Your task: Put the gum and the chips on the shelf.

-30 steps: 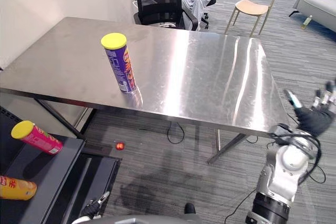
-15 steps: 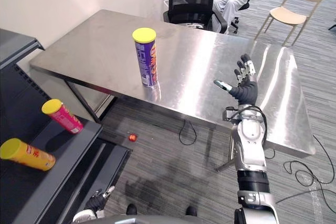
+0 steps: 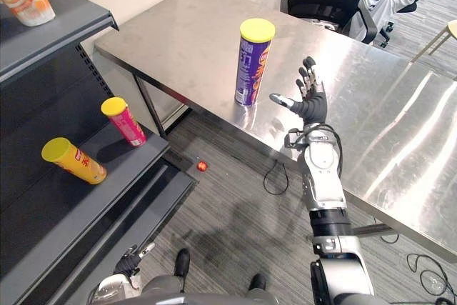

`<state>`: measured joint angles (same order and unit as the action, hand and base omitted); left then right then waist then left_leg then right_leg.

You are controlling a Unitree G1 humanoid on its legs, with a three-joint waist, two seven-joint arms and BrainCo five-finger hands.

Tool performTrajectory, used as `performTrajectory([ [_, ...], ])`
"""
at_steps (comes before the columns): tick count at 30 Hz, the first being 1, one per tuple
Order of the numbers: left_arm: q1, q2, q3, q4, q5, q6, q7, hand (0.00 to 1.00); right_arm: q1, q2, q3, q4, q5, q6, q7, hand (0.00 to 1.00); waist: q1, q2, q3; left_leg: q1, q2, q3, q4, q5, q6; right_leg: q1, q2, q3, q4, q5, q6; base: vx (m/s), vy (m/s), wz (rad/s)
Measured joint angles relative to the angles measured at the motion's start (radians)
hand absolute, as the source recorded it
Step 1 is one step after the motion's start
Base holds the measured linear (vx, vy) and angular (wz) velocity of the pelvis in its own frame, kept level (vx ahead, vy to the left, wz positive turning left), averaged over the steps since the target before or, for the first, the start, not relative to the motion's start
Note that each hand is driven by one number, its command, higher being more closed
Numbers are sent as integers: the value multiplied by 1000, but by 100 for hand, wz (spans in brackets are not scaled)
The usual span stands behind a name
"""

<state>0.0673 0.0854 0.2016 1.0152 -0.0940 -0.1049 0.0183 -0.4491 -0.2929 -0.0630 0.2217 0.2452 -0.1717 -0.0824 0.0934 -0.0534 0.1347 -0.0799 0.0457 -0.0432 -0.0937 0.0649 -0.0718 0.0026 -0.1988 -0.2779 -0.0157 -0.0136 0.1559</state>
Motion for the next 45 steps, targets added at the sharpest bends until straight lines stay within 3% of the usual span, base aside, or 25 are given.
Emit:
performTrajectory([
  [26, 18, 33, -8, -18, -19, 5, 15, 0, -240, 1, 31, 227, 0, 36, -44, 0, 30, -13, 74, -15, 3, 9, 0, 5, 0, -19, 3, 10, -3, 1, 0, 0, 0, 0],
  [32, 18, 33, -8, -19, -20, 5, 17, 0, -347, -2, 32, 235, 0, 40, -44, 0, 47, -12, 81, -15, 14, 14, 0, 7, -3, -22, 12, 17, -5, 2, -1, -6, -8, -3],
  [45, 18, 33, -8, -19, -21, 5, 18, 0, -481, -2, 74, 240, 0, 41, -47, 0, 54, -12, 81, -23, 25, 19, 0, 10, -8, -29, 23, 22, -12, 7, -9, -1, -1, -1],
])
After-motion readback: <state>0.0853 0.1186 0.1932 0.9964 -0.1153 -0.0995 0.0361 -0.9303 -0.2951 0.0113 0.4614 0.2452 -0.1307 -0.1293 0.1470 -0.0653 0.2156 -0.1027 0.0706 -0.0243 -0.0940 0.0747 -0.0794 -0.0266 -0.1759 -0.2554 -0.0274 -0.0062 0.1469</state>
